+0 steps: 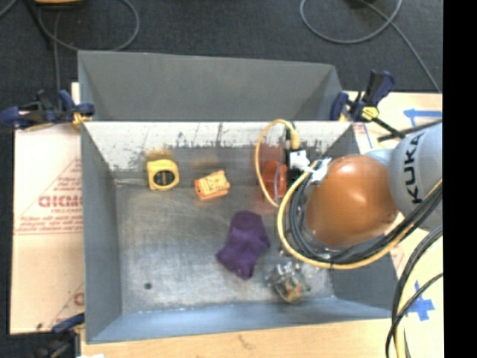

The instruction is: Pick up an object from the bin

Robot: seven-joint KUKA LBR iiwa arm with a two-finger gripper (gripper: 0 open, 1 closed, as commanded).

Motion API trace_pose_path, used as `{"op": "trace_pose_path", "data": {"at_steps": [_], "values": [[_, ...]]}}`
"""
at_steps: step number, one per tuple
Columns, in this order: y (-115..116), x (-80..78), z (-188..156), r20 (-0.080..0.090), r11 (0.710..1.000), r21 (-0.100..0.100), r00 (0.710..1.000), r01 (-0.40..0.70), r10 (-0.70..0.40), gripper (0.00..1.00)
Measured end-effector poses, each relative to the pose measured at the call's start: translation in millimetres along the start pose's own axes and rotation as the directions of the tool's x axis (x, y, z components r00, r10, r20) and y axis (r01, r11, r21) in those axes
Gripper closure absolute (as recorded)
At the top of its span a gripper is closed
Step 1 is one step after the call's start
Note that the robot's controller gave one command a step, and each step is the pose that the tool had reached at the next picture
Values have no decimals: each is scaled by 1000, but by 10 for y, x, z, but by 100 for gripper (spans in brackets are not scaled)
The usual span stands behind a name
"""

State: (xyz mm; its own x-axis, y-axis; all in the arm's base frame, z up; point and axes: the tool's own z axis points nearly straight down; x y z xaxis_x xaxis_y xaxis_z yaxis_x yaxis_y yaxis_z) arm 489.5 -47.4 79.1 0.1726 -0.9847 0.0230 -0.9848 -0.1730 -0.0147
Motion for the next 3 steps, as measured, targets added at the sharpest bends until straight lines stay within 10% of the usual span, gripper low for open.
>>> {"op": "trace_pose_path", "data": {"at_steps": [1,3], "values": [[-28,275,9,39,1000,2,999,14,-14,100],[-9,388,11,7,1000,-4,1000,7,-6,100]]}}
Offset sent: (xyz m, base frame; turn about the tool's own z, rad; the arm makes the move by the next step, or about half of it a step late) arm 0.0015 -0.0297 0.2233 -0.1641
